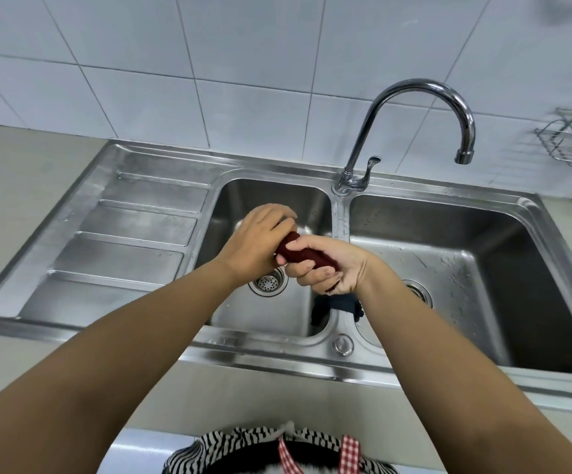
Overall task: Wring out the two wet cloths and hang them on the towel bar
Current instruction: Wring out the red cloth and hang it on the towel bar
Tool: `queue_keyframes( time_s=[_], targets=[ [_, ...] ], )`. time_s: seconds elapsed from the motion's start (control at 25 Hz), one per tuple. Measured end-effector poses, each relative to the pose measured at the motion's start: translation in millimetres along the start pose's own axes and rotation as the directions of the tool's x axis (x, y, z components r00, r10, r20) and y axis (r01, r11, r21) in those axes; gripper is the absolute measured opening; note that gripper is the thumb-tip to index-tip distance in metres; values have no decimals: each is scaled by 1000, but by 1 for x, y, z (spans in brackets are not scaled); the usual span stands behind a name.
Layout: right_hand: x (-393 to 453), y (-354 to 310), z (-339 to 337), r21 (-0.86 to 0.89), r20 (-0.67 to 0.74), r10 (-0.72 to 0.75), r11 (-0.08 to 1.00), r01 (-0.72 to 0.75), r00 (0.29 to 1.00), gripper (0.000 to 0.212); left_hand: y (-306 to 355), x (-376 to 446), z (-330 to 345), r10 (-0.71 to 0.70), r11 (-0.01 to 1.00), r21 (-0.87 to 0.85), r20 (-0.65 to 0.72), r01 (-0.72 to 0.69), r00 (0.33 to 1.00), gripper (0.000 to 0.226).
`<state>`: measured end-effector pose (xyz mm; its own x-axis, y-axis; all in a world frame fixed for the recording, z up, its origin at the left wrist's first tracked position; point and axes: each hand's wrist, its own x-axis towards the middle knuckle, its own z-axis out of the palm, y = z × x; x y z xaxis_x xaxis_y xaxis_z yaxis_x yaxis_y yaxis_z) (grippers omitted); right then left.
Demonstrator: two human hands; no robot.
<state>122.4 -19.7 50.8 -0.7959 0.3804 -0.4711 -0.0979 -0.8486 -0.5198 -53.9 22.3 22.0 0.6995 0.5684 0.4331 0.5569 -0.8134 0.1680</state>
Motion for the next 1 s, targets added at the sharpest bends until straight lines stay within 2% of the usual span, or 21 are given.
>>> queue_keyframes(
  time_s=[0.08, 0.2, 0.28, 0.36, 0.44, 0.52, 0.6, 0.72, 0.76, 0.8, 0.88, 0.96, 1.0],
  targets=[
    [-1, -3, 4, -40, 7, 31, 999, -31, 1000, 26, -1, 5, -7, 61, 997, 41, 13, -61, 998, 18],
    [1, -5, 3, -101, -118, 48, 993, -60, 992, 17, -13, 12, -23, 8, 993, 110, 216, -33, 976, 28],
    [5, -6, 3, -138, -218, 75, 985, -107, 973, 20, -20, 18, -33, 12, 975, 203, 365, -92, 931, 23],
    [11, -11, 4, -284, -358, 118, 931, -229, 926, 29, -23, 23, -37, 5, 952, 264, 495, -156, 869, 14],
    [19, -16, 8, -512, -552, 77, 755, -411, 830, 30, -26, 23, -35, -66, 952, 280, 574, -120, 816, 17],
    [33, -19, 7, -676, -690, -127, 465, -572, 713, 29, -27, 19, -26, -191, 956, 295, 621, -1, 760, 24],
    [46, -16, 4, -728, -664, -411, 167, -665, 624, 22, -26, 21, -16, -297, 947, 301, 667, 117, 683, 22],
    [53, -10, -3, -694, -464, -675, -126, -709, 574, 17, -27, 24, -3, -376, 913, 191, 737, 361, 561, 19],
    [53, -9, -8, -675, -389, -721, -201, -710, 574, 21, -26, 23, 0, -392, 857, 99, 762, 505, 516, 18],
    [52, -10, -12, -662, -321, -748, -261, -702, 581, 22, -23, 21, 1, -393, 749, -15, 794, 662, 463, 16],
    [50, -12, -19, -657, -219, -767, -341, -672, 603, 19, -17, 16, 0, -341, 428, -207, 864, 880, 369, 15],
    [49, -10, -23, -667, -160, -779, -367, -648, 606, 19, -12, 10, -3, -231, 142, -303, 916, 942, 329, 19],
    [50, -9, -23, -669, -141, -790, -368, -645, 597, 18, -11, 8, -3, -192, 35, -331, 924, 943, 331, 23]
  ],
)
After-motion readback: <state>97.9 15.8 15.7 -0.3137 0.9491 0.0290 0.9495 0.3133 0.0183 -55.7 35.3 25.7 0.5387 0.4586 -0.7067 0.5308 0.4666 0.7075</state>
